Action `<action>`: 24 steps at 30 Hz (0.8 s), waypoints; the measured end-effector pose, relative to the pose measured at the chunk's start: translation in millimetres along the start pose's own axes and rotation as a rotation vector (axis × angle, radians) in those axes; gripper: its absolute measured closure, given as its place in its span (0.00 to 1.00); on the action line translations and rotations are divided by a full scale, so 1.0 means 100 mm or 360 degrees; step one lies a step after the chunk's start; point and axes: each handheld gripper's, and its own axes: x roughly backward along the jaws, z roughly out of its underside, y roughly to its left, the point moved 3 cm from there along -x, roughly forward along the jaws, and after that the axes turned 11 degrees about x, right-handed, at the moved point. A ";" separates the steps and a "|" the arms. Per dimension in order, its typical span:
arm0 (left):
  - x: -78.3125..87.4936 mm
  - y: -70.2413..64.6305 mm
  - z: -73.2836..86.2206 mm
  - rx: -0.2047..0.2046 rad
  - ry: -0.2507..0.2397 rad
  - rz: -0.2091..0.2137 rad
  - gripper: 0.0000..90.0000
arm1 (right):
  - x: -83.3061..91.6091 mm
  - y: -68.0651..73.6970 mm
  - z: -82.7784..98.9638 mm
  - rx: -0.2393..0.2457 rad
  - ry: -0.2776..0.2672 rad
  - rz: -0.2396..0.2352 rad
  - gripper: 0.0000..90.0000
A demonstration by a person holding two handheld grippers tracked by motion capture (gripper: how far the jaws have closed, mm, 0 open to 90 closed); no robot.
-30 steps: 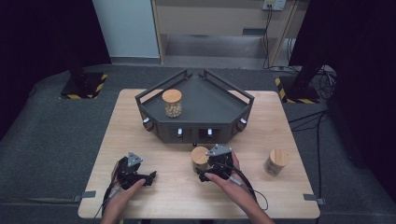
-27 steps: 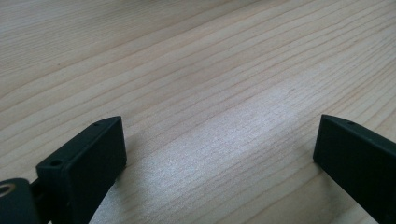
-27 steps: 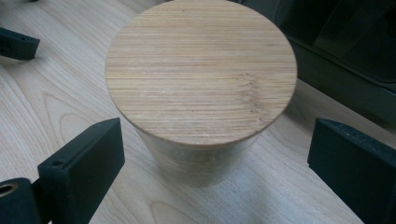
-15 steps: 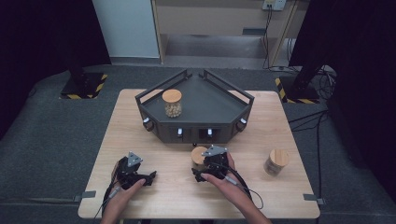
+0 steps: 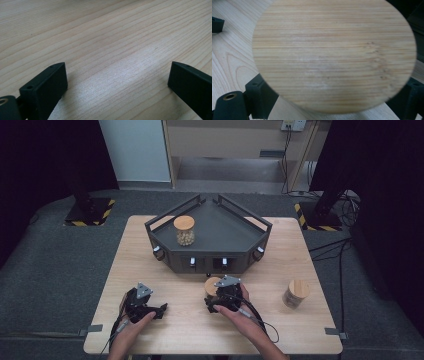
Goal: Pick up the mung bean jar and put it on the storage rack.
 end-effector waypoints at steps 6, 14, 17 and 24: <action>0.00 0.00 0.00 0.0000 0.0000 0.0000 0.01 | -0.04 0.01 0.00 -0.0007 -0.0024 0.0004 0.16; 0.00 0.00 0.00 0.0000 0.0000 0.0000 0.01 | -0.07 0.04 0.03 -0.0031 -0.0046 0.0027 0.20; 0.00 0.00 0.00 0.0000 0.0000 0.0000 0.01 | -0.07 0.03 0.03 -0.0059 -0.0052 0.0024 0.21; 0.00 0.00 0.00 0.0000 0.0000 0.0000 0.01 | -0.09 0.03 0.04 -0.0058 -0.0055 0.0017 0.24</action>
